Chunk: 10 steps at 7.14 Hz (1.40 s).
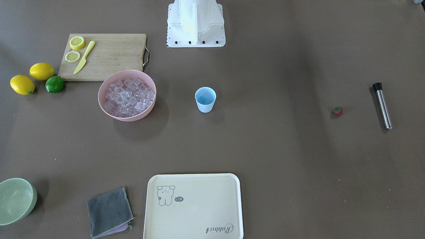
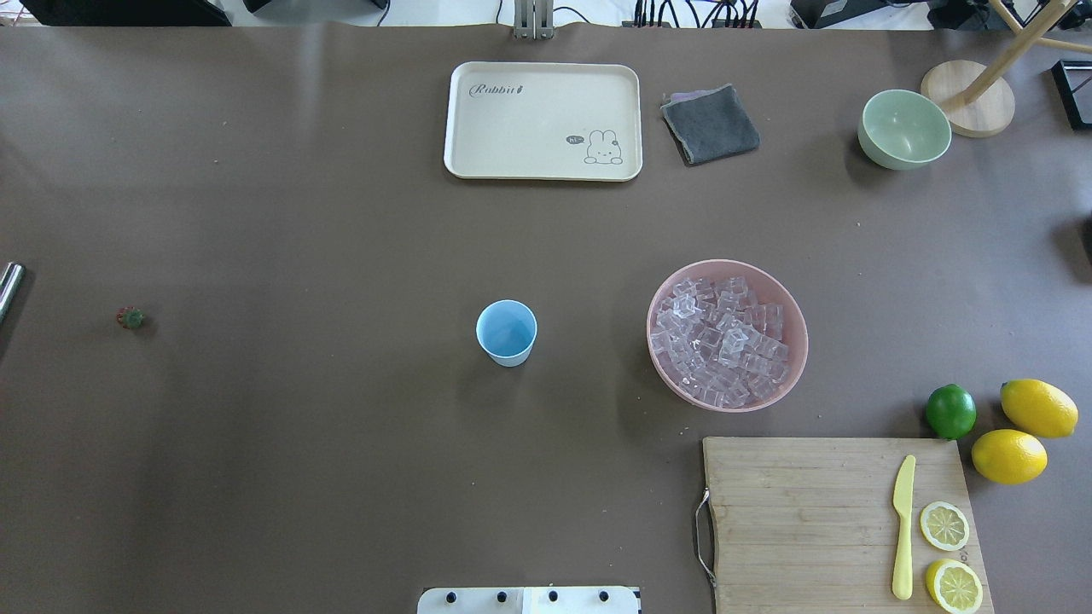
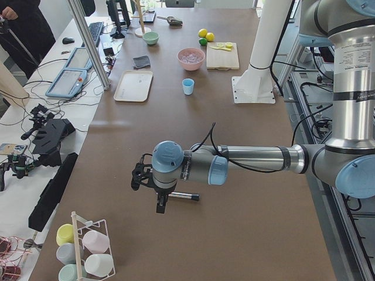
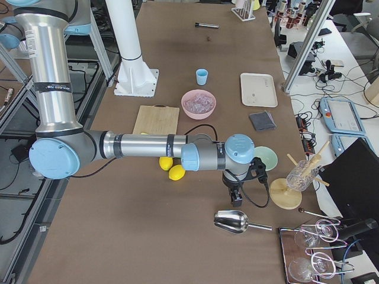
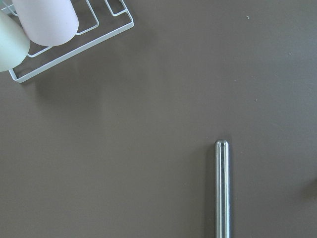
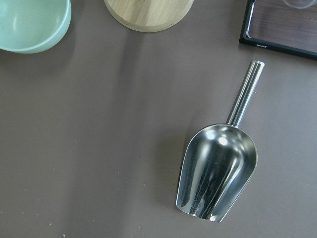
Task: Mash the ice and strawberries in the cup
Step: 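Move the right gripper over the pink bowl of ice cubes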
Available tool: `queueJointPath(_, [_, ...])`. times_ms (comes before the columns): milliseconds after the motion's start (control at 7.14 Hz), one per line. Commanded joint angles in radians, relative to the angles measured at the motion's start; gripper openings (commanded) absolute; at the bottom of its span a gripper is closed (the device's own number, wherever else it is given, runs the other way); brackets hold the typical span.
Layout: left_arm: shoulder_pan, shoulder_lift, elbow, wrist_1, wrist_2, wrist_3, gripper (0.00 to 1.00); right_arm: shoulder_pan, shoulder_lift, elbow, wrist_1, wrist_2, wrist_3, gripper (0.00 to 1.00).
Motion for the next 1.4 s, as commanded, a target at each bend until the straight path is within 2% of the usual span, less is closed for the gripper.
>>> queueJointPath(0, [0.000, 0.001, -0.002, 0.000, -0.001, 0.000, 0.99, 0.000, 0.001, 0.010, 0.000, -0.003, 0.000, 1.00])
queueJointPath(280, [0.000, 0.002, -0.002, 0.000, -0.001, 0.000, 0.99, -0.005, 0.015, 0.033, 0.000, -0.001, 0.020, 1.00])
queueJointPath(420, [0.000, 0.001, -0.004, 0.000, -0.001, 0.000, 0.99, -0.043, 0.021, 0.078, -0.002, -0.007, 0.038, 1.00])
queueJointPath(701, [0.000, -0.001, -0.004, 0.000, 0.000, 0.000, 0.99, -0.186, 0.048, 0.175, -0.002, -0.076, 0.057, 1.00])
queueJointPath(1261, [-0.002, 0.002, -0.011, 0.000, 0.000, 0.000, 0.99, -0.537, 0.045, 0.494, -0.002, -0.229, 0.609, 1.00])
